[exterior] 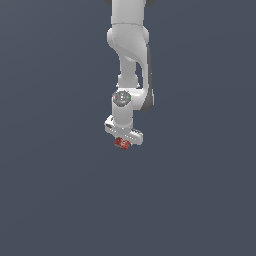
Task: Pick up the object and move it to a goal position.
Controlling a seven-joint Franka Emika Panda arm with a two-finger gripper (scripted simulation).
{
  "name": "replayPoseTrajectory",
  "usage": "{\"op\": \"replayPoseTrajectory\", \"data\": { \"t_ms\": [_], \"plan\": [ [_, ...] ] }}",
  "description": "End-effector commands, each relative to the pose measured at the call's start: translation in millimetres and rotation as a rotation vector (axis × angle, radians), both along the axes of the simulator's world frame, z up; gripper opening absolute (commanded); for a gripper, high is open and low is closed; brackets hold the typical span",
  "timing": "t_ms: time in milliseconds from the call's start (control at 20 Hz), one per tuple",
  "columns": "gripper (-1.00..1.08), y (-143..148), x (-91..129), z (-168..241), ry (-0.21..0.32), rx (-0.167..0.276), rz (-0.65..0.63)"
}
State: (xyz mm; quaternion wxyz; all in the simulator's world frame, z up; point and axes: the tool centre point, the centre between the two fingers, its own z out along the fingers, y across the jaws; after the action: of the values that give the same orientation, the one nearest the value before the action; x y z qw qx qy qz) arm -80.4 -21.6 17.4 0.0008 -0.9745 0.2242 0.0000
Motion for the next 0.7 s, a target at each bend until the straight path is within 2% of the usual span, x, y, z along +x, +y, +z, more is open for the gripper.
{"op": "replayPoseTrajectory", "data": {
  "t_ms": [0,300,650],
  "plan": [
    [-1.00,-6.2,3.5,2.7,-0.001,0.000,-0.001],
    [-1.00,-35.6,21.9,16.6,0.000,-0.001,-0.002],
    [-1.00,-84.6,53.9,39.7,0.000,-0.002,-0.003]
  ]
}}
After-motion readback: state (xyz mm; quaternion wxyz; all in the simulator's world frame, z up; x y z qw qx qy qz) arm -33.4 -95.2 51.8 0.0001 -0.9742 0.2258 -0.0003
